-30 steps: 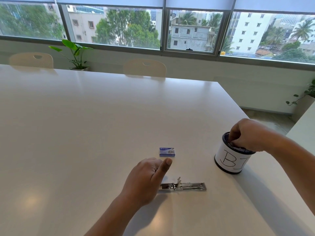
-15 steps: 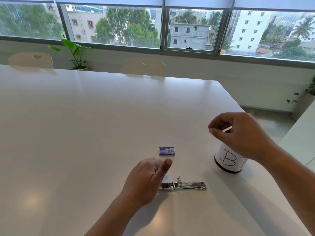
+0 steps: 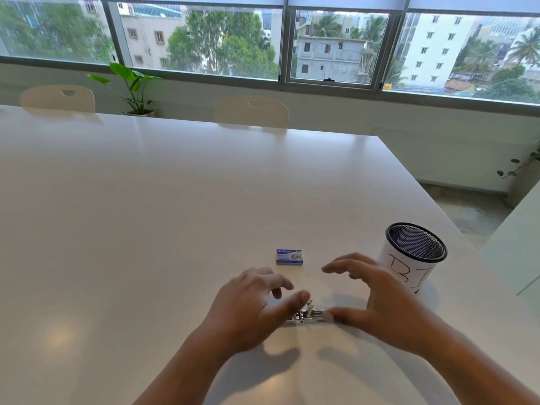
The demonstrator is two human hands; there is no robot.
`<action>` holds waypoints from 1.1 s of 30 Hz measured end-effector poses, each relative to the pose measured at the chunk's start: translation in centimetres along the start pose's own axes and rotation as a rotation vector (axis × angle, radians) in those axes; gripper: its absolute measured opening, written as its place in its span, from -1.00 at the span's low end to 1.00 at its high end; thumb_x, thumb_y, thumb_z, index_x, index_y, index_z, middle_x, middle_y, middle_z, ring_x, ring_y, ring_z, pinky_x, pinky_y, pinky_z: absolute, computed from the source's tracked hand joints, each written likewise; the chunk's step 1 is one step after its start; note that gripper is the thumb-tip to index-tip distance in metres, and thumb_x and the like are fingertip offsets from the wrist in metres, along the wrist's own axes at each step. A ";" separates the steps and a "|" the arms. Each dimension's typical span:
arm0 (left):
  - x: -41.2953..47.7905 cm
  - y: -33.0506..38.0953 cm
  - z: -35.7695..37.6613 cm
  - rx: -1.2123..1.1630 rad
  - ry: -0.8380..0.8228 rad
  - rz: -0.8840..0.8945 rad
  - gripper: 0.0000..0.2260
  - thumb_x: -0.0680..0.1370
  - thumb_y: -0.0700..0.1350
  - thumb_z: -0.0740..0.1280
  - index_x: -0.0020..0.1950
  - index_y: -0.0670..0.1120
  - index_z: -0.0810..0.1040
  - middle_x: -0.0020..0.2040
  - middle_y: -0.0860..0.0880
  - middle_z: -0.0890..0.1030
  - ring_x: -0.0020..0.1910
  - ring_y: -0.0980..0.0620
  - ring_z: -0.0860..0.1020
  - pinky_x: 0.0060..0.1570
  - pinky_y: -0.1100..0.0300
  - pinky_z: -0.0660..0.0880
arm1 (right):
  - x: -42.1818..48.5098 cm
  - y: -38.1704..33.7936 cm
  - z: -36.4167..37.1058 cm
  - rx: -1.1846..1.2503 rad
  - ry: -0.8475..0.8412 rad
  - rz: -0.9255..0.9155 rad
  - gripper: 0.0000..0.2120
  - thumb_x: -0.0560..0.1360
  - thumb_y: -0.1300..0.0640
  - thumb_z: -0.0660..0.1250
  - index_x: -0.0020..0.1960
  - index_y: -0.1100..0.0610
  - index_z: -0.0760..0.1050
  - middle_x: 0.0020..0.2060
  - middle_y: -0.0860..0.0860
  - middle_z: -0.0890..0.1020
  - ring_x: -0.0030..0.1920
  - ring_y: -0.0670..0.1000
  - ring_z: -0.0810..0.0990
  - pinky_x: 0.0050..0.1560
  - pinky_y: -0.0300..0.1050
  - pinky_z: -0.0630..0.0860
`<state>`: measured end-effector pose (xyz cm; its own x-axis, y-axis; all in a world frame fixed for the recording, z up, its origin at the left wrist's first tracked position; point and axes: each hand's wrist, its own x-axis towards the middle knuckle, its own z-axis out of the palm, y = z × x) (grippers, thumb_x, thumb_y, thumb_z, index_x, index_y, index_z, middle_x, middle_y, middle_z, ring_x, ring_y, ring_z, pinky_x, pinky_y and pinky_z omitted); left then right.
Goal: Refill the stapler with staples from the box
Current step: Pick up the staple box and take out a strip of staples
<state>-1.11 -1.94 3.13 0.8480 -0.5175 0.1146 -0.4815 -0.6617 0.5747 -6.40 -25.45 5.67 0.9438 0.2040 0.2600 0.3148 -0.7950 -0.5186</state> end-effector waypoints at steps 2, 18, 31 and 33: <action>0.1 0.1 0.1 0.035 -0.062 0.006 -0.23 0.25 0.67 0.01 0.18 0.21 0.56 -0.05 0.25 0.53 -0.03 0.26 0.46 -0.11 0.21 0.44 | -0.5 0.8 0.6 -0.029 -0.022 0.035 -0.36 0.21 -0.45 0.40 0.21 -0.20 0.51 0.14 -0.35 0.51 0.19 -0.29 0.48 0.21 -0.24 0.42; 0.1 -0.1 1.6 -0.025 -0.091 0.103 -0.78 0.44 0.09 0.50 0.07 0.17 0.68 -0.18 0.25 0.48 -0.25 0.37 0.43 -0.19 0.32 0.35 | -2.5 2.6 3.1 -0.006 -0.012 0.106 -0.83 0.33 -0.05 0.50 -0.08 -0.21 0.65 -0.23 -0.23 0.58 -0.12 -0.14 0.54 -0.25 -0.45 0.35; 1.3 -0.7 0.6 -0.264 0.183 -0.003 -0.79 0.52 0.12 0.39 0.05 0.05 0.68 -0.12 0.15 0.61 -0.20 0.18 0.57 -0.15 0.30 0.50 | -3.3 2.3 4.1 -0.019 0.078 0.105 -0.68 0.32 -0.17 0.46 0.04 -0.13 0.63 -0.08 -0.30 0.55 0.00 -0.22 0.49 -0.01 -0.28 0.45; 1.8 -0.8 0.6 -0.168 0.217 -0.016 -0.84 0.52 0.08 0.43 0.04 0.07 0.66 -0.12 0.17 0.59 -0.19 0.18 0.56 -0.13 0.26 0.51 | -3.3 2.3 4.0 -0.025 0.088 0.100 -0.67 0.32 -0.18 0.45 0.05 -0.13 0.62 -0.06 -0.30 0.54 0.01 -0.23 0.48 0.01 -0.26 0.46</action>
<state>0.68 -2.69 2.38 0.8916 -0.3672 0.2650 -0.4394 -0.5603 0.7021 -8.36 -25.66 0.34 0.9574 0.0731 0.2795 0.2162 -0.8231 -0.5251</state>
